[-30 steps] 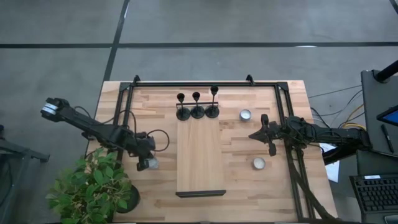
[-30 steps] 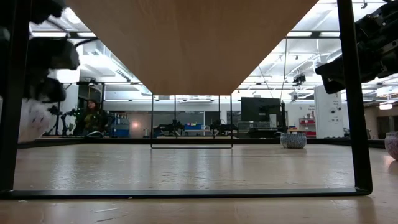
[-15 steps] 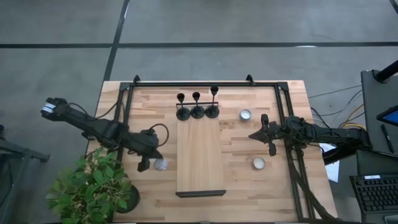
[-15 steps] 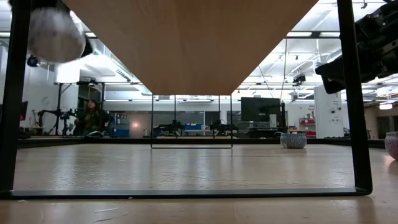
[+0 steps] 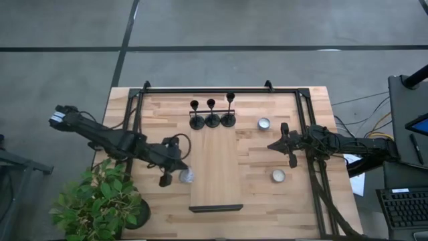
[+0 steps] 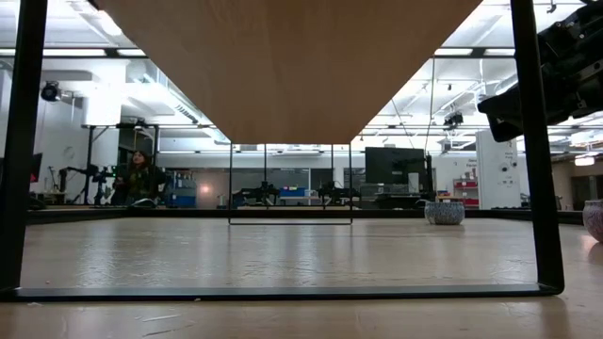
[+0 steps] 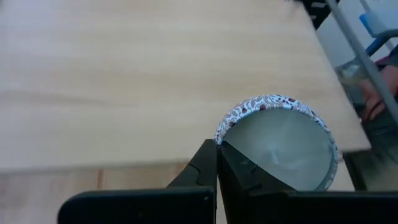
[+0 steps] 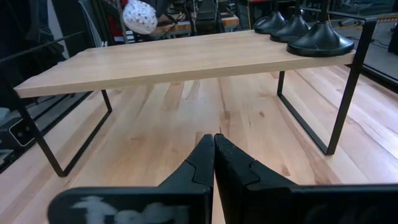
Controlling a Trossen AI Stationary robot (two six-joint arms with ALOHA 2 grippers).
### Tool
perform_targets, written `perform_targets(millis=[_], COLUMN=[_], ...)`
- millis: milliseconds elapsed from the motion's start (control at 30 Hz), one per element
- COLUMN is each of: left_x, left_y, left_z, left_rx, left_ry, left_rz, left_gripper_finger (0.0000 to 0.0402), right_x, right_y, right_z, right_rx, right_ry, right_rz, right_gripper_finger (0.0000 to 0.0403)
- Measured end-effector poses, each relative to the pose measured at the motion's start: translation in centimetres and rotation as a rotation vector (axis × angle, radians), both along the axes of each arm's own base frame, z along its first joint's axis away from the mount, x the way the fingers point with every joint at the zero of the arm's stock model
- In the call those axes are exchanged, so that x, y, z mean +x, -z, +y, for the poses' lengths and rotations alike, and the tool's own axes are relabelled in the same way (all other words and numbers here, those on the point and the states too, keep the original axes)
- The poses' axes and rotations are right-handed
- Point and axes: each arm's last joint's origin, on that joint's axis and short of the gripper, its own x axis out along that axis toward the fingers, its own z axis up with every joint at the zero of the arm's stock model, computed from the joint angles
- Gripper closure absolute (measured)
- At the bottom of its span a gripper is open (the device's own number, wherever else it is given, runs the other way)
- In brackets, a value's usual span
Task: Pick & Place candle stick holders
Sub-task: Put the red patterned scented candle on the shelf
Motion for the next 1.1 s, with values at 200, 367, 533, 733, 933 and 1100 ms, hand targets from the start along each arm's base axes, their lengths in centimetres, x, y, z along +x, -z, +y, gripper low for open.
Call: perform_targets(millis=[200,367,533,733,933,1100], left_x=[2.4,4.1,5.3,5.9,6.1,6.1], left_y=[-1.0,-1.2,-1.0,-0.5,-0.2,-0.3], left_z=[-0.9,-1.6,-2.2,-2.7,-3.2,-3.4], left_rx=[0.054,0.074,0.091,0.113,0.127,0.124], left_ry=[0.043,0.105,0.182,0.228,0.250,0.254], left_rz=[-0.011,0.000,0.015,0.045,0.050,0.038], left_gripper_finger=[0.0401,0.0401,0.0401,0.0401,0.0401,0.0391], right_x=[0.0,0.0,0.0,0.0,0.0,0.0], right_y=[0.0,0.0,0.0,0.0,0.0,0.0], right_z=[0.0,0.0,0.0,0.0,0.0,0.0], right_rx=[0.000,0.000,0.000,0.000,0.000,0.000], right_ry=[0.000,0.000,0.000,0.000,0.000,0.000], right_rz=[0.000,0.000,0.000,0.000,0.000,0.000], right_gripper_finger=[0.0394,0.0394,0.0394,0.0394,0.0394,0.0394])
